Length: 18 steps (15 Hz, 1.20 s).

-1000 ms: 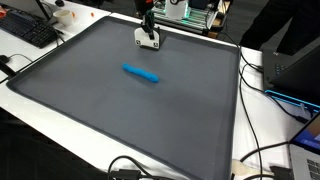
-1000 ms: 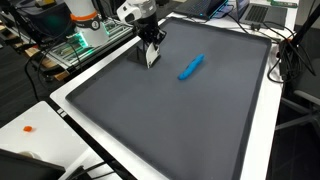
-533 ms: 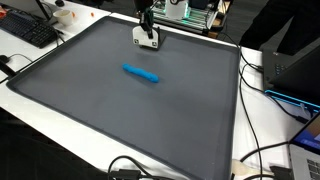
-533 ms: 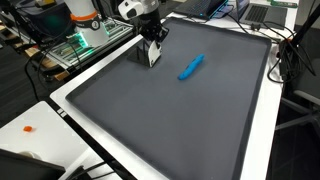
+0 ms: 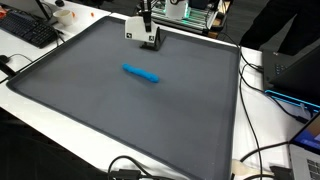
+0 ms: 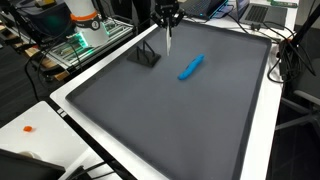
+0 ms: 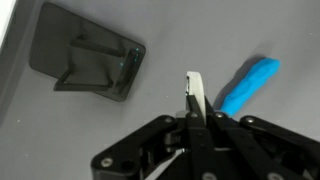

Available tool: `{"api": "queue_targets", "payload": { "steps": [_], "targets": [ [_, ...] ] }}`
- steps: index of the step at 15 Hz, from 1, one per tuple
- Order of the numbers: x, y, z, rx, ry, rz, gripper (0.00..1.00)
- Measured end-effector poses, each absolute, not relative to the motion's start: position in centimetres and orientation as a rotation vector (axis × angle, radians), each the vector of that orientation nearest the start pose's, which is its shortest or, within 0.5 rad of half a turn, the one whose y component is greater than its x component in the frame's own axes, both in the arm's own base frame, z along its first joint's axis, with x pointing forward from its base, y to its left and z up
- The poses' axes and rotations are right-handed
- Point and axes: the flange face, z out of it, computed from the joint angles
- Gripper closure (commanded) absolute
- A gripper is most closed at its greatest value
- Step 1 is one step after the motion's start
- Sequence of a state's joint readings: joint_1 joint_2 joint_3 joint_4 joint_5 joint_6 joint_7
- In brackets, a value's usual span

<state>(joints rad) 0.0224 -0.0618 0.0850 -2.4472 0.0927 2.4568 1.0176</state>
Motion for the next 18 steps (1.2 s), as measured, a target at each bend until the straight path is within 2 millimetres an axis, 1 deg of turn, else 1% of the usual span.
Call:
{"api": "queue_targets", "payload": {
  "steps": [2, 4, 6, 8, 12, 18],
  "targets": [
    [49.3, 7.0, 34.3, -2.792, 1.311, -0.049, 0.99],
    [50.6, 8.9, 34.9, -2.871, 1.166, -0.046, 0.99],
    [51.9, 10.5, 34.8, -2.944, 1.021, -0.031, 0.99],
    [53.2, 11.7, 34.2, -3.015, 0.876, -0.009, 0.99],
    [55.5, 13.1, 32.4, -3.127, 0.573, 0.061, 0.99],
    [58.3, 13.6, 30.9, -3.223, 0.118, 0.155, 0.99]
  ]
}}
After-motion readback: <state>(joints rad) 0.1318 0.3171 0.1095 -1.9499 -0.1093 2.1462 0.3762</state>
